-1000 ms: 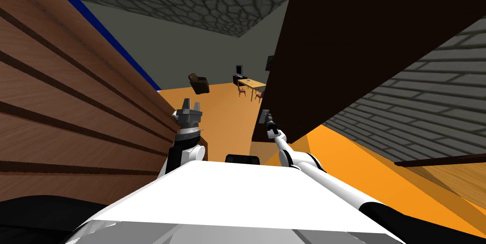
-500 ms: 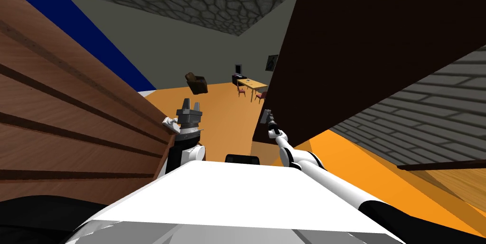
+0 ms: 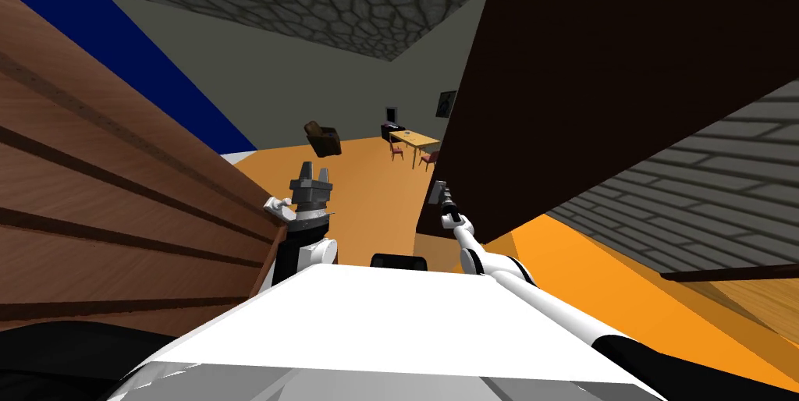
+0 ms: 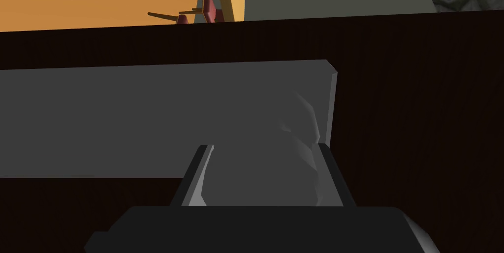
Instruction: Push the door open
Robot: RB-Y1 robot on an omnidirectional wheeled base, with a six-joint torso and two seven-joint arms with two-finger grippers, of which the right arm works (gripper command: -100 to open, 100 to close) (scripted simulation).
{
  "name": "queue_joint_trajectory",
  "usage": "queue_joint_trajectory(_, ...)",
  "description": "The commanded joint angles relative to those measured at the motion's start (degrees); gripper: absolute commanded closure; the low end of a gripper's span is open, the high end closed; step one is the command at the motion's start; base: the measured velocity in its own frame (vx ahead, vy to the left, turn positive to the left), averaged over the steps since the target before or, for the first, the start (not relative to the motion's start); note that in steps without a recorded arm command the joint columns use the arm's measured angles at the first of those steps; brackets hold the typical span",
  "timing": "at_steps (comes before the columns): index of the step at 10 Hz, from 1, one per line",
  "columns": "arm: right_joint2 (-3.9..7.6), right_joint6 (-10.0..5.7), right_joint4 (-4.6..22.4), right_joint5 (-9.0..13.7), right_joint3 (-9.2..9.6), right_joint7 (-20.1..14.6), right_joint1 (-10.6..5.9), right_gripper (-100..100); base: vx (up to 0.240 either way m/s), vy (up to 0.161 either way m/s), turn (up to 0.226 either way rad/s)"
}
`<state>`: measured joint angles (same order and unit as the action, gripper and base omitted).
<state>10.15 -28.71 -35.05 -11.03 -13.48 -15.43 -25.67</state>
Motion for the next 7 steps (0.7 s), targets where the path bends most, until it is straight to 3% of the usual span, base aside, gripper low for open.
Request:
queue_joint_trajectory(1, 1.63, -0.77, 1.45, 0.67, -1.58, 0.40, -0.88, 100, 0.155, 0.068, -0.066)
queue_joint_trajectory(7, 2.77, -0.58, 1.52, 1.88, -4.51, 1.78, -0.29, 100, 0.176, 0.080, -0.048)
